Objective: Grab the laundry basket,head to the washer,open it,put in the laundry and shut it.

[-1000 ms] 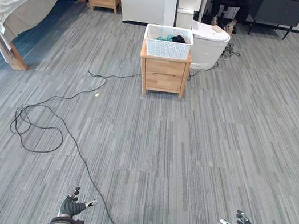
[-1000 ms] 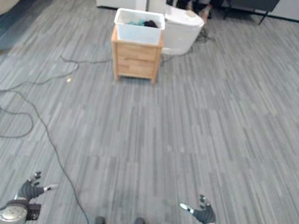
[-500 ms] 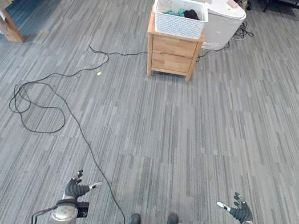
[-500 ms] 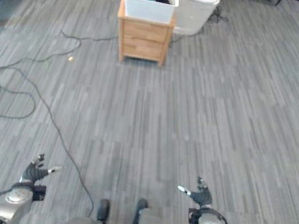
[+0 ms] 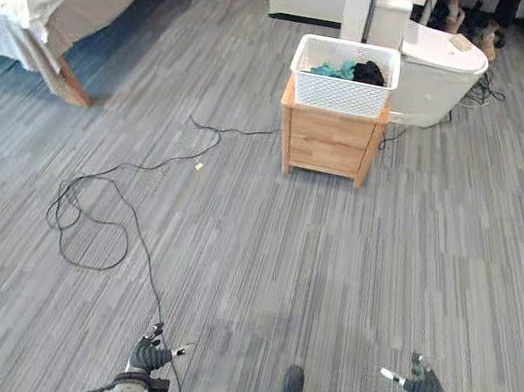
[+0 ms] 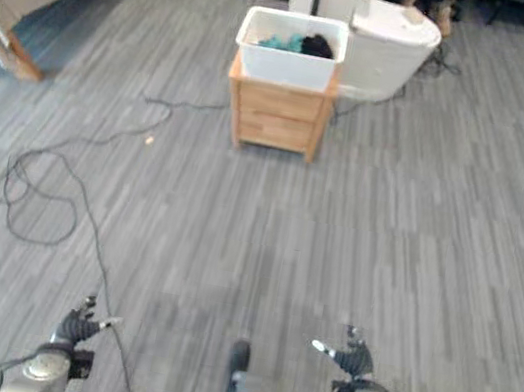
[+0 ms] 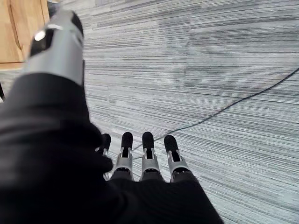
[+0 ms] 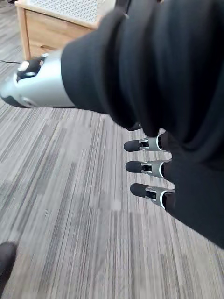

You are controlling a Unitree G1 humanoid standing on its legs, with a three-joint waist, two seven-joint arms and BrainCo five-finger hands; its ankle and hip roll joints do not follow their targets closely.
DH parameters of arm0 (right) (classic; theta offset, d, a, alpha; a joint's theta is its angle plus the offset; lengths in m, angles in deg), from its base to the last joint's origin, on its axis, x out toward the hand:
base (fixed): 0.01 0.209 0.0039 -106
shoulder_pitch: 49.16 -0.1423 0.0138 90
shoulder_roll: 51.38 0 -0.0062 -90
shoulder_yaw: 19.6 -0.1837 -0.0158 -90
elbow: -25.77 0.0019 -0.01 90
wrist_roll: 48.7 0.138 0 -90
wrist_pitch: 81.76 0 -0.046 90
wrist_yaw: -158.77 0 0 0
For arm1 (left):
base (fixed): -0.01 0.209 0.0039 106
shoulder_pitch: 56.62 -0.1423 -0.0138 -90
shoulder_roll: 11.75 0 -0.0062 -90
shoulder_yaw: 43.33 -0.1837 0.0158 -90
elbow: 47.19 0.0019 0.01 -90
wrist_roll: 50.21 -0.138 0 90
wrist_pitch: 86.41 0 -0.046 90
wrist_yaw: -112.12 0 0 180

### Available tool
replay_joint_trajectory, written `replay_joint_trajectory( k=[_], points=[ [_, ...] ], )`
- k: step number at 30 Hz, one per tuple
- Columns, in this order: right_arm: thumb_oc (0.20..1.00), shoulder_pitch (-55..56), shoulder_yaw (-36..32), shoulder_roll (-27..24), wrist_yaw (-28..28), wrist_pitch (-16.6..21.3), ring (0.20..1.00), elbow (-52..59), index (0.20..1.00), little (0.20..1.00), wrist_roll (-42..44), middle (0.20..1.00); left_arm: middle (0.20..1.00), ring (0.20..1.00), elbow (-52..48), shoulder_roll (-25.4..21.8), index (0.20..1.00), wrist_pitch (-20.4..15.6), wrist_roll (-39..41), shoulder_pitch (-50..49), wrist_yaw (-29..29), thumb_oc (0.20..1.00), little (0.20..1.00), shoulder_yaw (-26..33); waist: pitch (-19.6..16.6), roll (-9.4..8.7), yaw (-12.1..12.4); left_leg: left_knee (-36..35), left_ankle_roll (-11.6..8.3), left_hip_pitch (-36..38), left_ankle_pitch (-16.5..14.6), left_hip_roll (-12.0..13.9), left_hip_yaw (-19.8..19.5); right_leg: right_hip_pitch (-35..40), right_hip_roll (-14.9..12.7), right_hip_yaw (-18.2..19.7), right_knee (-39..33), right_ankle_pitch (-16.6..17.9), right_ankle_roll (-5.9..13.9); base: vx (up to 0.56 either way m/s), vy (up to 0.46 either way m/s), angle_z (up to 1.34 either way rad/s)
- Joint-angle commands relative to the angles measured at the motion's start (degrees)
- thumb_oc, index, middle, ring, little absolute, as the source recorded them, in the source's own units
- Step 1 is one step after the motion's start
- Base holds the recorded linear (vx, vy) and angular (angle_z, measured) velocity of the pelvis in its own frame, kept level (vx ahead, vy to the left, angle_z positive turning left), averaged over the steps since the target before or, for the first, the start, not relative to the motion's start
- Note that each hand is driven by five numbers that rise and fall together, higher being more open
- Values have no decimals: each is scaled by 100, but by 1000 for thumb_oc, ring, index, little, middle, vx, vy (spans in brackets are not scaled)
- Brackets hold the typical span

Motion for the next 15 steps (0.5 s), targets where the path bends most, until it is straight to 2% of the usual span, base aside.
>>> replay_joint_trajectory(
  k=[1,2,3,4,5,7,9,10,12,13,14,15],
  points=[
    [1000,83,1,-101,-67,100,1000,148,1000,1000,120,1000,1000,1000,-163,-236,1000,-126,-38,305,43,1000,1000,-40,46,-302,76,-1615,445,189,589,-274,802,265,-341,148,-426,31,830,337,-51,-29],
    [1000,86,-5,-119,-74,96,1000,153,1000,1000,126,1000,1000,1000,-162,-251,1000,-131,-59,313,39,1000,1000,-46,92,-343,145,-1737,504,-48,385,-296,901,438,-366,193,-496,-40,867,352,-43,-31],
    [1000,86,2,-132,-72,85,1000,149,1000,1000,116,1000,1000,1000,-194,-274,1000,-126,-69,290,38,1000,1000,-32,91,-392,202,-1953,535,-351,382,-358,944,582,-393,250,-587,-91,897,242,-23,-22],
    [1000,86,2,-132,-72,85,1000,149,1000,1000,116,1000,1000,1000,-194,-275,1000,-126,-69,290,38,1000,1000,-32,87,-393,201,-1956,535,-353,384,-359,943,579,-394,249,-586,-91,897,355,-6,-15],
    [1000,104,14,-135,-82,50,1000,91,1000,1000,70,1000,1000,1000,-282,-296,1000,-96,-53,214,71,1000,1000,13,96,-334,347,-2656,459,-746,809,-303,935,869,-297,362,-692,-211,913,367,9,-11],
    [1000,109,33,-92,-128,5,1000,-31,1000,1000,-8,1000,1000,1000,-281,-302,1000,-82,-77,120,50,1000,1000,91,122,-252,550,-3479,316,-1183,1507,-200,995,1283,-145,591,-667,-441,911,550,53,-47],
    [1000,113,35,-81,-132,-2,1000,-49,1000,1000,-44,1000,1000,1000,-292,-299,1000,-76,-79,87,47,1000,1000,105,126,-263,619,-3706,304,-1227,1605,-182,1027,1429,-155,696,-634,-540,910,467,111,-56],
    [1000,124,29,-51,-133,-25,1000,-38,1000,1000,-95,1000,1000,1000,-262,-287,1000,-64,-75,61,33,1000,1000,141,92,-263,730,-3878,261,-1399,1788,-86,1006,1697,-150,902,-514,-699,913,471,135,-61],
    [1000,140,26,-27,-92,-27,1000,-68,1000,1000,-144,1000,1000,1000,-210,-285,1000,-58,-116,19,54,1000,1000,150,25,-231,762,-3979,277,-1241,1792,-59,1004,1792,-141,974,-465,-806,941,410,144,-70],
    [1000,201,16,22,-81,-14,1000,-81,1000,1000,-179,1000,1000,1000,-228,-296,1000,-59,-157,-10,67,1000,1000,133,-45,-228,764,-3905,303,-1156,1908,-40,1037,1915,-184,973,-391,-861,991,623,262,-75],
    [1000,231,11,106,-53,-26,1000,-69,1000,1000,-214,1000,1000,1000,-224,-323,1000,-46,-218,-16,72,1000,1000,151,-122,-325,761,-3597,423,-1097,1785,-122,1084,1923,-411,1007,31,-775,1097,460,200,-76],
    [1000,230,10,105,-54,-26,1000,-69,1000,1000,-214,1000,1000,1000,-224,-322,1000,-46,-218,-15,72,1000,1000,150,-133,-311,772,-3589,419,-1118,1787,-101,1087,1903,-394,1018,28,-759,1093,376,196,-50]
  ],
)
